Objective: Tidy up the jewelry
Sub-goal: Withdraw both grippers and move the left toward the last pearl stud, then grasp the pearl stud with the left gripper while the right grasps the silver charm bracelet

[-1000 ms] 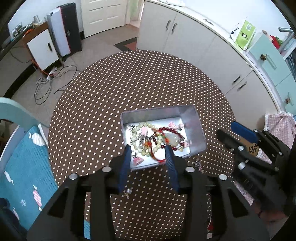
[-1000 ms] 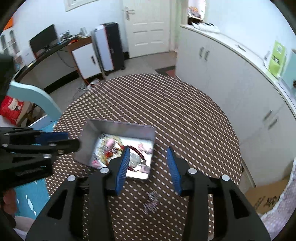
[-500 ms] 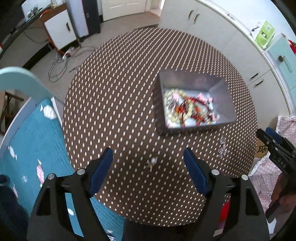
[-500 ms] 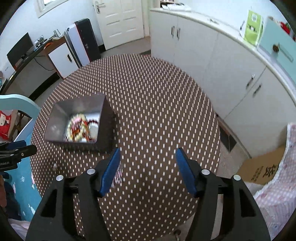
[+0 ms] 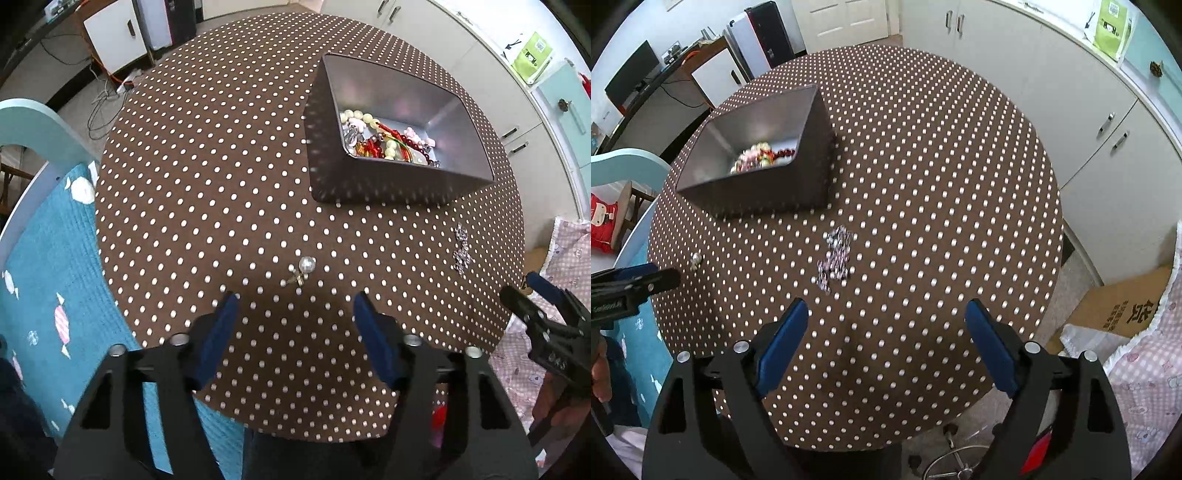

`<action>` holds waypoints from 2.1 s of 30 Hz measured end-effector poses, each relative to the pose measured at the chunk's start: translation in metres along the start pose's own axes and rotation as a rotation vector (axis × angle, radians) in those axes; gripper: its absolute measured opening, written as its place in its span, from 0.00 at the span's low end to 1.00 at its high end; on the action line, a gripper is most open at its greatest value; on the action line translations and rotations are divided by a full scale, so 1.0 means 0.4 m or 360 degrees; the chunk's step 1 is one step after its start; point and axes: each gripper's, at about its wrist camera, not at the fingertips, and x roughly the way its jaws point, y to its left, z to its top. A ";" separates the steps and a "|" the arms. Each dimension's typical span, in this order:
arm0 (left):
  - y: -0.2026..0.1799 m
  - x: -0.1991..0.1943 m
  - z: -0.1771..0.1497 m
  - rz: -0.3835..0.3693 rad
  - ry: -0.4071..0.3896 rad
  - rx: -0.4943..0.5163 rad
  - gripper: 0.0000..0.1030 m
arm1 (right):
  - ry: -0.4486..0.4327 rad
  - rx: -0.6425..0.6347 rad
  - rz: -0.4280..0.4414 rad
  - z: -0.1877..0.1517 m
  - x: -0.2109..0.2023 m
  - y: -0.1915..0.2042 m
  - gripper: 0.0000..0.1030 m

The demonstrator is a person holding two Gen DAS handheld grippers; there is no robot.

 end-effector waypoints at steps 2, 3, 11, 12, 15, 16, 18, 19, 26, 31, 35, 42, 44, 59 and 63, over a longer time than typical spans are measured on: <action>0.001 0.016 0.000 -0.0010 -0.0009 0.0005 0.49 | -0.0002 -0.0018 0.0005 -0.009 -0.002 0.005 0.81; -0.003 0.021 0.002 -0.0009 -0.0007 0.0005 0.47 | -0.0003 -0.0030 -0.0002 -0.014 -0.003 0.008 0.81; -0.037 0.065 0.023 0.0065 0.0028 0.0073 0.26 | 0.0026 -0.0020 -0.0004 -0.030 0.002 0.001 0.81; -0.041 0.070 0.026 0.0068 0.0033 0.0072 0.25 | 0.0028 -0.0016 -0.0005 -0.029 0.002 -0.001 0.81; -0.053 0.076 0.031 0.0088 0.0031 0.0088 0.17 | 0.0035 -0.0004 -0.0009 -0.023 0.013 0.001 0.81; -0.057 0.078 0.033 0.0112 0.0028 0.0099 0.15 | 0.0040 -0.0001 -0.0007 -0.021 0.015 0.000 0.81; -0.066 0.082 0.044 0.0130 0.0024 0.0096 0.10 | 0.0046 -0.0001 -0.0005 -0.010 0.021 -0.002 0.81; -0.068 0.084 0.047 0.0131 0.0025 0.0091 0.10 | 0.0051 -0.0002 -0.0003 -0.007 0.023 -0.002 0.81; -0.043 0.076 0.068 0.0118 0.0030 0.0029 0.10 | 0.0040 -0.0008 0.0037 0.018 0.036 -0.002 0.81; 0.003 0.049 0.064 0.0097 0.0021 -0.0017 0.10 | -0.0011 -0.0042 0.0098 0.040 0.047 0.013 0.71; 0.011 0.033 0.061 0.0083 0.0013 -0.0040 0.10 | -0.0015 -0.0093 0.0102 0.062 0.077 0.037 0.48; 0.031 0.021 0.053 0.0071 0.0018 -0.0076 0.10 | -0.0056 -0.0275 -0.0009 0.084 0.126 0.108 0.34; 0.037 0.017 0.051 0.0067 0.0020 -0.0087 0.10 | -0.0046 -0.0295 -0.0030 0.087 0.141 0.127 0.31; 0.073 0.027 0.064 0.0092 0.0002 -0.0071 0.10 | -0.0053 -0.0335 -0.0020 0.074 0.151 0.133 0.19; 0.063 0.016 0.075 0.0085 -0.0014 -0.0064 0.10 | -0.0083 -0.0339 -0.0031 0.076 0.129 0.129 0.19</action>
